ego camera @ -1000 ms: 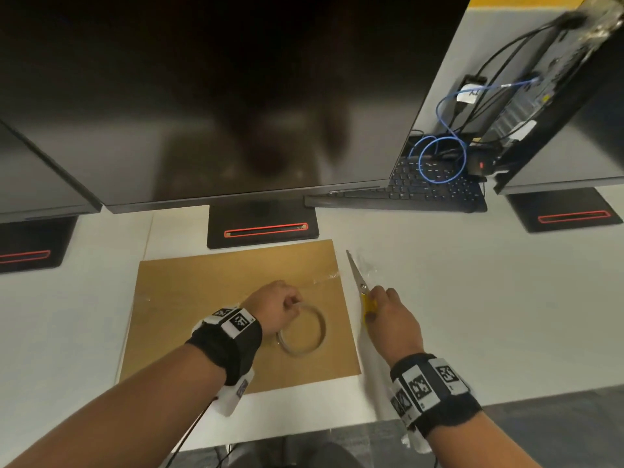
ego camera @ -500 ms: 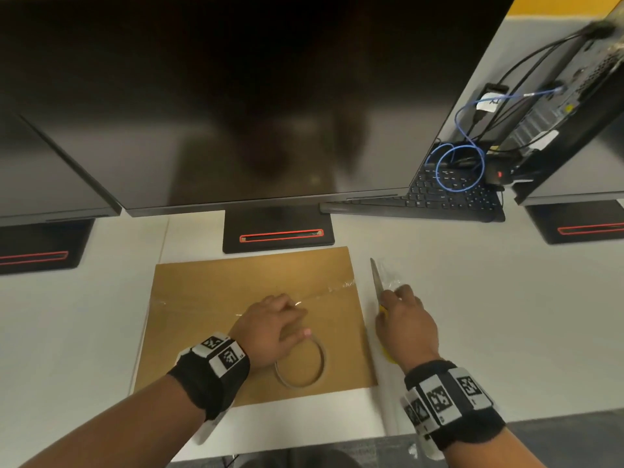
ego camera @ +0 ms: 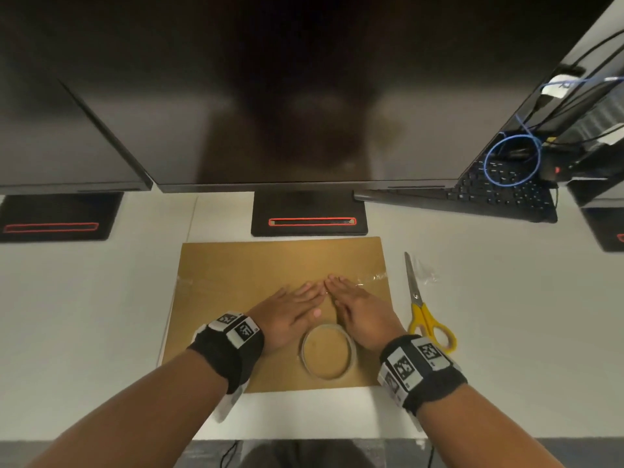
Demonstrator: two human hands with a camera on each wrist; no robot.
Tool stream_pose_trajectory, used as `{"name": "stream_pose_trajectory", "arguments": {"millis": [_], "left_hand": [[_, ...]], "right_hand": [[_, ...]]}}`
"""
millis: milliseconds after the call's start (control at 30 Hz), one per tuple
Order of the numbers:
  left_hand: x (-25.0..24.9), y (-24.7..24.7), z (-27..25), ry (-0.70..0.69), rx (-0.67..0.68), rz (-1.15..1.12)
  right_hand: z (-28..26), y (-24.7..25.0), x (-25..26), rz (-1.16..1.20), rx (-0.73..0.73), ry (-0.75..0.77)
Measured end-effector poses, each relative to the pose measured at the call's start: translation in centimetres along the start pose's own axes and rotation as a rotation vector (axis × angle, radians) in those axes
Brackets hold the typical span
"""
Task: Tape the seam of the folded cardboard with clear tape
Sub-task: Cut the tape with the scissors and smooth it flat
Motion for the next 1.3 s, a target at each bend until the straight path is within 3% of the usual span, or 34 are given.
{"name": "stream_pose_trajectory", "arguments": {"millis": [167, 433, 833, 900, 933, 1000, 1067, 1167, 1300], "left_hand": [[0.6, -0.2, -0.2, -0.006, 0.027, -0.023], [0.7, -0.4, -0.5, 0.002, 0.05, 0.003], [3.0, -0.1, -4.8, 0.132, 0.096, 0.181], [3.3, -0.4, -5.4, 0.167, 0.108, 0.255], [3.2, -0.4, -5.5, 0.179, 0.104, 0.266], [2.9, -0.3, -5.4, 0.184, 0.084, 0.269], [2.7, 0.1, -5.3, 0.17, 0.069, 0.29], [2.6, 0.3, -5.6, 0.15, 0.056, 0.295], [2.7, 0.5, -6.0, 0.138, 0.059, 0.273]], "right_hand": [[0.0, 0.7, -1.5, -0.02, -0.046, -0.217], [-0.1, 0.7, -2.9, -0.046, 0.002, -0.476], [0.3, 1.2, -2.5, 0.087, -0.019, -0.546], [0.4, 2.2, -1.5, 0.009, -0.085, -0.493], [0.7, 2.7, -0.1, -0.084, -0.085, -0.395], [1.7, 2.0, 3.3, -0.203, 0.022, -0.134], [2.3, 0.1, 6.2, -0.163, 0.195, 0.041], [2.2, -2.0, 7.6, -0.244, 0.401, 0.031], [2.1, -2.0, 7.3, -0.327, 0.489, -0.041]]}}
Point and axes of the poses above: each hand's wrist, its own z-axis towards the middle knuckle, its own y-axis out of the back of the hand, x = y × z, the point moved 7 cm from there along z, towards the middle knuckle, and after that the axes turned 4 degrees about z, right-handed, at the moved point
